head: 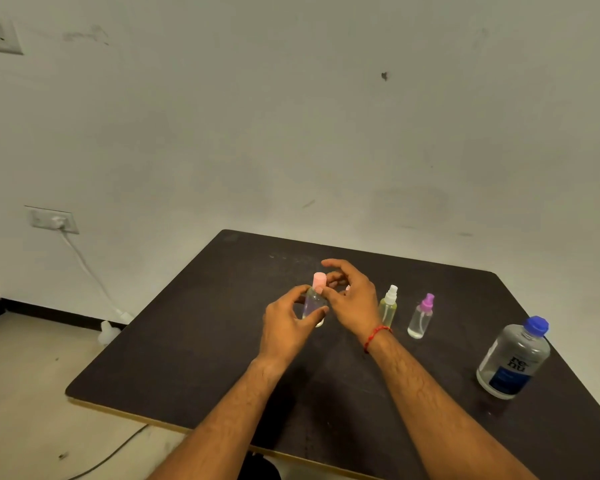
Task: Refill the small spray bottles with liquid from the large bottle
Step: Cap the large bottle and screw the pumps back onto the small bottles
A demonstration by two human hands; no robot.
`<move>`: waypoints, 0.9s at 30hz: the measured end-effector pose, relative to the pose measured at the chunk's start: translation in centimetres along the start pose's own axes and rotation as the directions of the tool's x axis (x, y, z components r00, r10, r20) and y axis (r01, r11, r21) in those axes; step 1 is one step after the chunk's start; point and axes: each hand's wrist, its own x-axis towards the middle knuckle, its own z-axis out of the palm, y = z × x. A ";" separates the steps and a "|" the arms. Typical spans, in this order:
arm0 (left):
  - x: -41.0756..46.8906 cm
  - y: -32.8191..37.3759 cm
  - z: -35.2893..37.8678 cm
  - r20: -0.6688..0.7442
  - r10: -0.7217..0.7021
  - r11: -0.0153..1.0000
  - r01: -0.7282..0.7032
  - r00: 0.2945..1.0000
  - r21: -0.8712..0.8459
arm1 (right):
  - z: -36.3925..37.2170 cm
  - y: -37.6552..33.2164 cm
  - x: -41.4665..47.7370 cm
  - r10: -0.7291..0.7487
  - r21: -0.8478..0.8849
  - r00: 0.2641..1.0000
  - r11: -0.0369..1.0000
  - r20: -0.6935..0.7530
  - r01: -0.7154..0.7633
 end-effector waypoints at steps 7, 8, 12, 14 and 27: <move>-0.1 0.0 0.0 0.000 -0.013 1.000 0.013 1.000 0.005 | -0.1 0.3 0.1 0.009 0.068 1.000 0.998 0.027 -0.011; -0.1 0.0 0.1 0.000 -0.016 1.000 0.016 1.000 0.004 | -0.2 0.4 0.1 0.006 0.073 0.999 0.997 0.039 -0.009; -0.2 0.1 0.2 0.009 -0.011 1.000 0.011 1.000 -0.008 | -0.1 0.4 0.0 0.017 0.064 1.000 0.998 0.010 -0.018; -0.2 0.1 0.1 0.011 -0.005 1.000 0.005 1.000 -0.010 | -0.2 0.4 0.0 0.011 0.048 1.000 0.999 -0.026 -0.009; -0.1 0.3 0.5 0.002 0.008 1.000 -0.008 1.000 -0.003 | -0.3 0.7 0.2 0.031 0.086 0.999 0.996 0.008 -0.031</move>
